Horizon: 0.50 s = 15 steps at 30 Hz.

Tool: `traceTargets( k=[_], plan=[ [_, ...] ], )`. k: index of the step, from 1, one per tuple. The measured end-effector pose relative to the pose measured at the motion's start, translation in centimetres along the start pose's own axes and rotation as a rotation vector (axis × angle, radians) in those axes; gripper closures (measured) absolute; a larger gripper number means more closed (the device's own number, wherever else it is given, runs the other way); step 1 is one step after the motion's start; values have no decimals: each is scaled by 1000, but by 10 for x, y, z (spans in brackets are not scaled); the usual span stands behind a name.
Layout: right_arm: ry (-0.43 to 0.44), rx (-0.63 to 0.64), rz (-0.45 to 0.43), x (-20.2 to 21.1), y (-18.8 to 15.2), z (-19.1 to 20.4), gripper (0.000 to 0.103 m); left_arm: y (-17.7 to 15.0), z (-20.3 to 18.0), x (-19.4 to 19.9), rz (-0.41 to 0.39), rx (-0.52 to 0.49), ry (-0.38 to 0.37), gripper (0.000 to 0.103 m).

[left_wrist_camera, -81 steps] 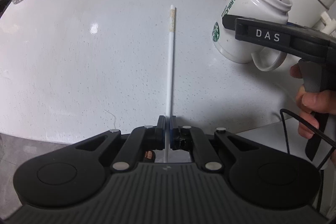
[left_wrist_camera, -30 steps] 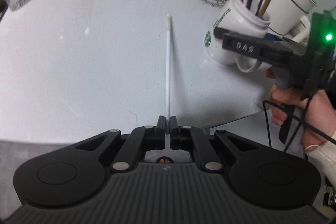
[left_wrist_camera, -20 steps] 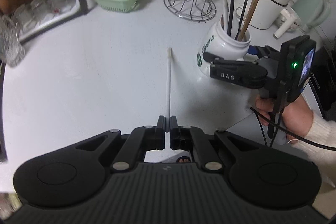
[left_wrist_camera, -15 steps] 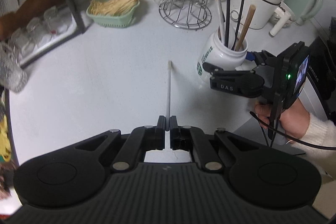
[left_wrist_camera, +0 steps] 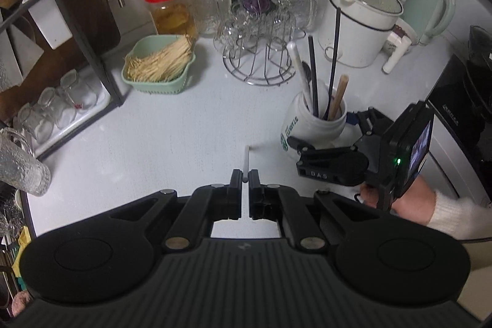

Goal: Organize utensils
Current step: 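Lift the white chopstick with the left tool off the counter, then lower the white chopstick with the left tool into the white jar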

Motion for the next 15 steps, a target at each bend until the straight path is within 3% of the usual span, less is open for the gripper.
traceTargets(
  k=[15],
  plan=[
    [13, 13, -8, -4, 2, -1, 12, 33, -30, 61, -33, -60, -39, 99]
  ],
)
Point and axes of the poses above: each gripper's, at about its wrist camera, not at the fingertips, and x roughly against the way its jaws point, z to its left, y to its top, the point moved 5 cm from there along -x, roughly the way its jaws point, and after that the axes turned 11 degrees about x, right-handed, at the moved point
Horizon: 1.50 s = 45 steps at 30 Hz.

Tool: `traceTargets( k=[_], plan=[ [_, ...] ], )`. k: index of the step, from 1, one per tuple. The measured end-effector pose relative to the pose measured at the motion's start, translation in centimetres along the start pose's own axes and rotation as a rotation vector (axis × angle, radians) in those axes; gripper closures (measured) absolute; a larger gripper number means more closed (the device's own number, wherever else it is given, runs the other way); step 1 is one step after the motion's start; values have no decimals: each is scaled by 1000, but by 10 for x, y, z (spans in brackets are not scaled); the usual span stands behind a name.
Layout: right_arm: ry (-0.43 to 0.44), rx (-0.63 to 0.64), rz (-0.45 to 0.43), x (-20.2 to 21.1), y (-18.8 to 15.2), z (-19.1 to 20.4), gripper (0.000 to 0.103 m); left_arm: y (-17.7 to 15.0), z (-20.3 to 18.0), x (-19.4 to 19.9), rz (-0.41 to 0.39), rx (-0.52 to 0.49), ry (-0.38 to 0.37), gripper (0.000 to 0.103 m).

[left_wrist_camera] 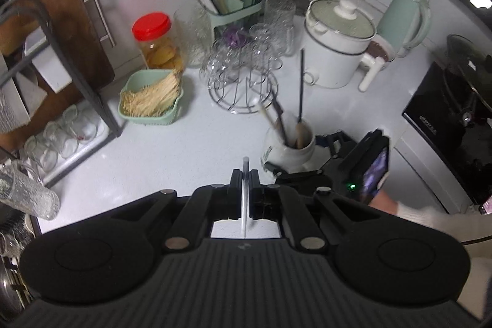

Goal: Organize utensils
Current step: 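Lower the white chopstick with the left tool into the white jar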

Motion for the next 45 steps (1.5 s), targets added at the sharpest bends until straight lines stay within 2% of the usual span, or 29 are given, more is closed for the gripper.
traceTargets(
  k=[8, 14, 25, 35, 42, 45],
  plan=[
    [8, 5, -6, -1, 0, 0, 12, 28, -34, 46, -43, -54, -36, 99],
    [21, 12, -8, -4, 2, 0, 12, 46, -53, 74, -96, -63, -30, 99],
    [41, 26, -14, -6, 3, 0, 12, 83, -80, 95, -183, -87, -55, 99],
    [49, 36, -17, -7, 3, 0, 12, 106, -95, 76, -233, -109, -79, 99],
    [53, 38, -19, -6, 3, 0, 12, 106, -96, 38, -206, -99, -97, 99],
    [54, 40, -22, -6, 3, 0, 12, 103, -89, 17, -205, -56, -125, 99]
  ],
)
Point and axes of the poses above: each gripper's, at about its wrist camera, not at the fingertips, and x roughly against the way its jaws point, z to its left, y to its top, the point moved 5 cm from there along -x, roughly the way its jaws point, and after that the axes turned 11 degrees about x, right-handed, at the moved point
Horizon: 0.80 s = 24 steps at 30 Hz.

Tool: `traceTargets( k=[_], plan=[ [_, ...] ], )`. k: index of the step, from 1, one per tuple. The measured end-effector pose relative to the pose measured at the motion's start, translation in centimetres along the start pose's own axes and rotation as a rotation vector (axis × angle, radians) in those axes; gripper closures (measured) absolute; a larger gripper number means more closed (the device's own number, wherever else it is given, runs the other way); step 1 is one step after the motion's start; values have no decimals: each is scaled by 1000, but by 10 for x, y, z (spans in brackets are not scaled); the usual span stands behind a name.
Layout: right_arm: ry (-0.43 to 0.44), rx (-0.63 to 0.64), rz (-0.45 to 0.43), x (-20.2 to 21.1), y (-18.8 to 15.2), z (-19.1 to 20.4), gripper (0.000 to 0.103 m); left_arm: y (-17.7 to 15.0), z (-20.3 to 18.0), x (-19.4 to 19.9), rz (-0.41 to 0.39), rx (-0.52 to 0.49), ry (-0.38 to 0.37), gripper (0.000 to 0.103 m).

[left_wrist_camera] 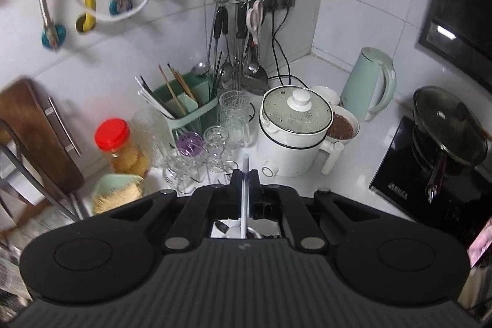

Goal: Organize utensils
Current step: 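Lower the white chopstick with the left tool into the white jar, then open the left tool releasing the white chopstick while the right tool sets the jar down and opens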

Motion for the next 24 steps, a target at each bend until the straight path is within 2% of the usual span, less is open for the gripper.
traceTargets(
  k=[7, 17, 21, 24],
  plan=[
    [0, -1, 4, 0, 1, 0, 12, -25, 15, -46, 77, 58, -5, 99],
    [2, 2, 13, 0, 1, 2, 12, -51, 15, -95, 185, 74, -18, 98],
    [5, 3, 20, -1, 1, 1, 12, -61, 18, -109, 200, 93, -3, 98],
    [11, 3, 29, -1, 2, 1, 12, -63, 22, -111, 181, 112, 10, 98]
  ],
)
Point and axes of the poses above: each gripper's, at about its wrist camera, not at the fingertips, and x roughly against the way its jaws point, z to its left, y to its top, the point moved 5 cm from there along -x, roughly the way its jaws point, and after that the axes turned 11 degrees about x, right-handed, at the moved point
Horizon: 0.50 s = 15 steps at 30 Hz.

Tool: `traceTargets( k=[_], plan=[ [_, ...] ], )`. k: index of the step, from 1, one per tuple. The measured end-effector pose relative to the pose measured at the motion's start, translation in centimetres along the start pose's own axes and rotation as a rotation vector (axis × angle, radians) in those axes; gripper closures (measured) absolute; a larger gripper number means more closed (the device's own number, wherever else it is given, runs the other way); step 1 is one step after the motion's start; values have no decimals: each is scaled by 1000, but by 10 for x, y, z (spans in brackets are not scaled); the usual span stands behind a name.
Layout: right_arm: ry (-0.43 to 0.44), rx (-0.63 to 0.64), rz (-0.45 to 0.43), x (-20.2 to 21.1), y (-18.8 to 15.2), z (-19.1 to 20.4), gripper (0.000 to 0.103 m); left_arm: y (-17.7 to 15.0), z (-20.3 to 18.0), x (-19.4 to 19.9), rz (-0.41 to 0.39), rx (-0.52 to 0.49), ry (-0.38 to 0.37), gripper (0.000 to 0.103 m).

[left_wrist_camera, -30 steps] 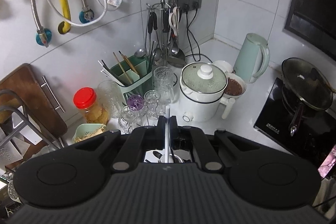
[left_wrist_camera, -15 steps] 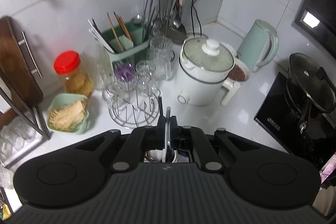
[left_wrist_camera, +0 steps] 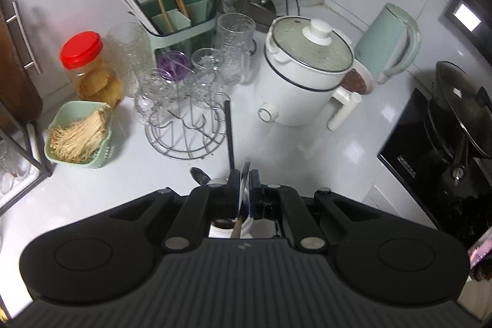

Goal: Organize utensils
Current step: 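Open the left tool releasing the white chopstick while the right tool sets the jar down and opens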

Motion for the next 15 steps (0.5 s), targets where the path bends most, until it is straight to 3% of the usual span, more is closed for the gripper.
traceTargets(
  k=[2, 4, 5, 6, 11, 15],
  plan=[
    [5, 3, 5, 0, 0, -1, 12, -1, 2, 0, -2, 14, 10, 94],
    [10, 5, 9, 0, 1, -1, 12, -1, 6, 2, -6, 41, 11, 75],
    [12, 6, 12, 0, 1, -1, 12, -2, 9, 5, -21, 56, 19, 54],
    [14, 7, 17, -1, 2, -3, 13, -2, 11, 8, -41, 70, 26, 40],
    [65, -33, 25, -1, 5, -10, 0, -7, 15, 26, -108, 128, 30, 22],
    [66, -6, -6, 6, 10, -9, 0, -16, 17, 41, -166, 160, 63, 12]
  ],
)
Point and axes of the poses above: each gripper's, at about its wrist camera, not at the fingertips, and x roughly against the way its jaws point, z to its left, y to its top, the point moved 5 cm from there along -x, roughly the way its jaws point, and after that the axes turned 11 degrees about x, right-handed, at the moved point
